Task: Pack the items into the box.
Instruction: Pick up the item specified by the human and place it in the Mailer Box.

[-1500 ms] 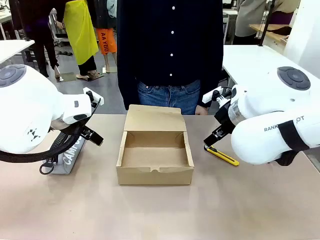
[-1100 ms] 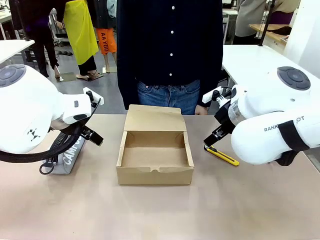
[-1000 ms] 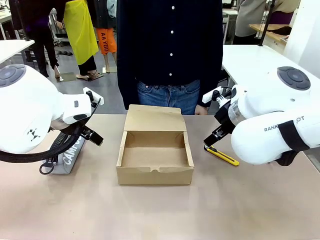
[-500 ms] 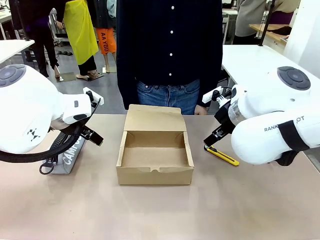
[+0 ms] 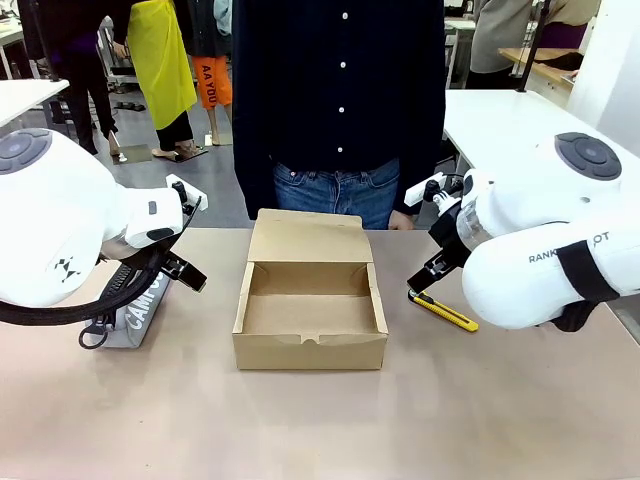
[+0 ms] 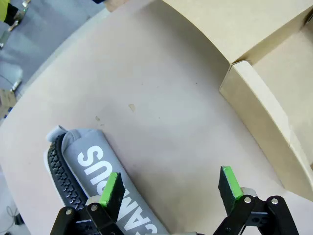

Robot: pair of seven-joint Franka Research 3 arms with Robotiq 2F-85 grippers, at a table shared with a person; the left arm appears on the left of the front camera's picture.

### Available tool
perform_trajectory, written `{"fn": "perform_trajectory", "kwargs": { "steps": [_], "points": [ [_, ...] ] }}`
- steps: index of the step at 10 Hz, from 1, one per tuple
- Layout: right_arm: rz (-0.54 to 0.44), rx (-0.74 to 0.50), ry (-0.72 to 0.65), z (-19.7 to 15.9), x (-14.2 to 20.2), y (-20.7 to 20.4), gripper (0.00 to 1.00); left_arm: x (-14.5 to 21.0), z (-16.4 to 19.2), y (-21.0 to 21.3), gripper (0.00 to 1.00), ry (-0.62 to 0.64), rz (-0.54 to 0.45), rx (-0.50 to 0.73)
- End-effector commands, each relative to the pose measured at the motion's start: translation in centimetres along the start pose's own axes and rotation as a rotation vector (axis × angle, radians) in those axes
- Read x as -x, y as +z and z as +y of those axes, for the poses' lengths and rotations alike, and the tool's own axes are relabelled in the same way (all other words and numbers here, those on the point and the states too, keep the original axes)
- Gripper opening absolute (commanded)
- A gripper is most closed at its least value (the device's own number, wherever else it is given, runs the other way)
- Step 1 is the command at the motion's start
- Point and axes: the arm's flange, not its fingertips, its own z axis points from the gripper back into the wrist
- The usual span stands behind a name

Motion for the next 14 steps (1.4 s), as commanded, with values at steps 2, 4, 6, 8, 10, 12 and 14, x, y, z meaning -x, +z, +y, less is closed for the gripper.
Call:
{"fn": "perform_trajectory", "kwargs": {
  "steps": [2, 4, 6, 8, 10, 12, 14],
  "points": [
    [0.013, -0.074, -0.040, -0.7, 0.2, 1.7, 1.00, 0.0, -0.8, 1.6, 1.00, -0.006, -0.025, 0.037],
    [0.010, -0.098, -0.092, -2.0, 0.7, 4.2, 1.00, -0.8, -1.1, 4.7, 1.00, 0.077, -0.025, 0.087],
    [0.001, -0.208, -0.118, -4.6, 2.4, 7.9, 1.00, -1.4, -0.7, 9.2, 1.00, 0.347, 0.020, 0.109],
    [-0.010, -0.341, -0.199, -8.4, 5.1, 11.8, 1.00, 0.0, 2.1, 14.2, 1.00, 0.459, -0.075, 0.278],
    [-0.111, -0.551, -0.427, -13.7, 9.0, 15.0, 1.00, 2.4, 8.4, 17.0, 1.00, 0.563, -0.137, 0.610],
    [-0.208, -0.723, -0.714, -18.7, 13.8, 15.9, 1.00, 5.8, 15.6, 16.4, 1.00, 0.761, -0.160, 0.840],
    [-0.334, -0.863, -0.980, -23.1, 19.6, 15.6, 1.00, 11.0, 22.8, 15.7, 1.00, 0.945, -0.210, 0.959]
  ]
}}
